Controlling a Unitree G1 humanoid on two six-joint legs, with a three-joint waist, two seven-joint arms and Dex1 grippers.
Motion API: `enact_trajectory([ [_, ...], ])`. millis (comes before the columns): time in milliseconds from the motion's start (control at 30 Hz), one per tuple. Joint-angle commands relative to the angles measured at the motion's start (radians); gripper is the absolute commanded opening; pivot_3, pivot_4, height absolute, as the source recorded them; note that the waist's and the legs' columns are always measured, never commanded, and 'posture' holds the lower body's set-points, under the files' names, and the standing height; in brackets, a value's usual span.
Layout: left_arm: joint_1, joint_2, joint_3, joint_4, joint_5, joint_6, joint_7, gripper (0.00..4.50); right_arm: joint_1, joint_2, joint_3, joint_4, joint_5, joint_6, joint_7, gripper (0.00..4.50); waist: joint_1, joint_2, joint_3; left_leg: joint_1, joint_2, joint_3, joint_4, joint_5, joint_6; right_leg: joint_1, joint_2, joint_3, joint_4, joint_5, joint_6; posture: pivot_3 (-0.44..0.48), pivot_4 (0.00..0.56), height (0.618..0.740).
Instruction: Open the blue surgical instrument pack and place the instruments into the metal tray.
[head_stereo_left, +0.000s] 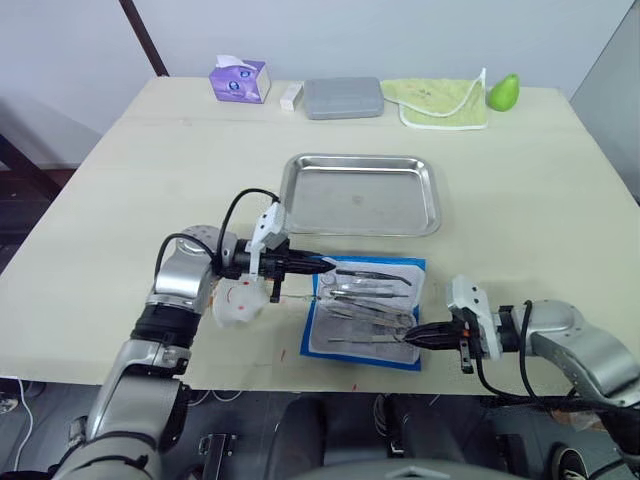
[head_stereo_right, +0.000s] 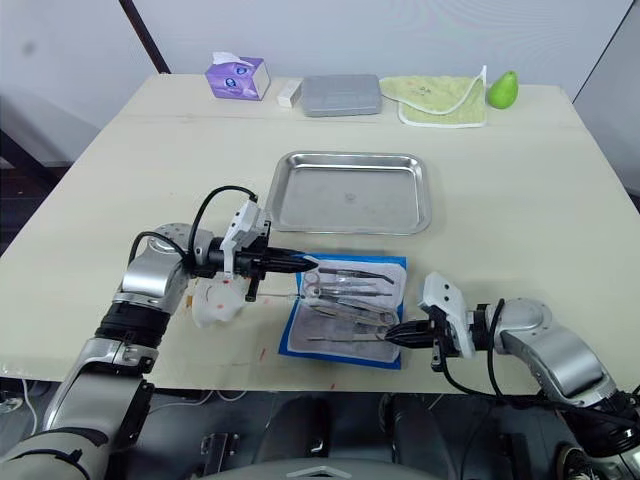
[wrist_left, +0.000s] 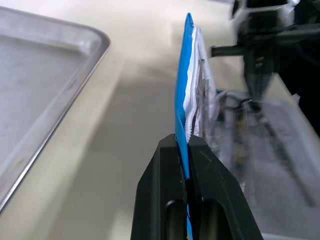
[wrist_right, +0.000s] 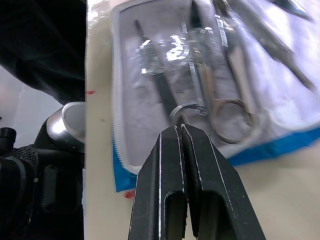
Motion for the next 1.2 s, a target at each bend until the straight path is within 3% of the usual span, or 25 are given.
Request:
enact_trajectory([
  [33, -0.018, -0.002, -0.018, 0.023, 0.035, -0.003, 0.03, 0.0, 0.024, -0.014, 0.005, -0.065, -0.017, -0.019, -0.009, 0.11, 0.001, 0.0, 0.0, 0.0, 0.0, 0.0, 0.0, 0.0, 0.0, 0.0, 0.0, 0.0, 0.0, 0.0, 0.0, 0.0, 0.15, 0.74],
  [333, -0.079, -0.034, -0.073, 0.158, 0.144, -0.055, 0.096, 0.0, 0.071, -0.014, 0.098, 0.001, -0.167, -0.107, -0.045, 0.11, -0.001, -0.001, -0.001, 0.0, 0.0, 0.0, 0.0, 0.0, 0.0, 0.0, 0.0, 0.0, 0.0, 0.0, 0.0, 0.0, 0.15, 0.74],
  [633, -0.121, -0.079, -0.112, 0.309, 0.253, -0.192, 0.158, 0.0, 0.072, -0.003, 0.111, 0.075, -0.195, -0.159, -0.038, 0.11, 0.005, -0.008, -0.009, 0.006, 0.0, -0.004, 0.0, 0.0, 0.0, 0.009, 0.0, -0.004, -0.002, 0.0, 0.0, 0.0, 0.15, 0.74],
  [967, -0.127, -0.076, -0.096, 0.345, 0.249, -0.21, 0.157, 0.0, 0.071, 0.016, 0.095, 0.066, -0.155, -0.155, -0.017, 0.11, 0.005, -0.009, -0.014, 0.015, 0.0, -0.004, -0.001, 0.0, 0.0, 0.018, 0.0, -0.005, -0.003, -0.001, -0.001, 0.0, 0.15, 0.74],
  [1000, -0.125, -0.075, -0.086, 0.339, 0.24, -0.214, 0.158, 0.48, 0.074, 0.017, 0.093, 0.061, -0.146, -0.15, -0.013, 0.0, 0.005, -0.009, -0.014, 0.015, 0.0, -0.004, -0.001, 0.0, 0.0, 0.018, 0.0, -0.005, -0.003, -0.001, -0.001, 0.0, 0.15, 0.74],
  [1033, -0.124, -0.074, -0.079, 0.337, 0.234, -0.217, 0.161, 0.48, 0.075, 0.017, 0.092, 0.058, -0.14, -0.147, -0.009, 0.0, 0.005, -0.009, -0.014, 0.015, 0.0, -0.004, -0.001, 0.0, 0.0, 0.018, 0.0, -0.005, -0.003, -0.001, -0.001, 0.0, 0.15, 0.74],
  [1067, -0.119, -0.072, -0.068, 0.325, 0.216, -0.212, 0.149, 0.78, 0.075, 0.019, 0.09, 0.056, -0.138, -0.146, -0.009, 0.0, 0.004, -0.009, -0.014, 0.015, 0.0, -0.005, -0.001, 0.0, 0.0, 0.018, 0.0, -0.005, -0.003, -0.001, -0.001, 0.0, 0.15, 0.74],
  [1167, -0.093, -0.065, -0.028, 0.27, 0.152, -0.186, 0.107, 2.16, 0.07, 0.018, 0.086, 0.046, -0.129, -0.14, -0.011, 0.0, 0.002, -0.009, -0.014, 0.014, 0.0, -0.004, -0.002, 0.0, 0.0, 0.017, 0.0, -0.004, -0.003, -0.002, -0.002, 0.0, 0.15, 0.74],
  [1200, -0.082, -0.06, -0.018, 0.251, 0.137, -0.18, 0.096, 2.4, 0.067, 0.018, 0.083, 0.043, -0.122, -0.134, -0.011, 0.0, 0.001, -0.009, -0.014, 0.014, 0.0, -0.004, -0.002, 0.0, 0.0, 0.017, 0.0, -0.004, -0.003, -0.002, -0.002, 0.0, 0.15, 0.74],
])
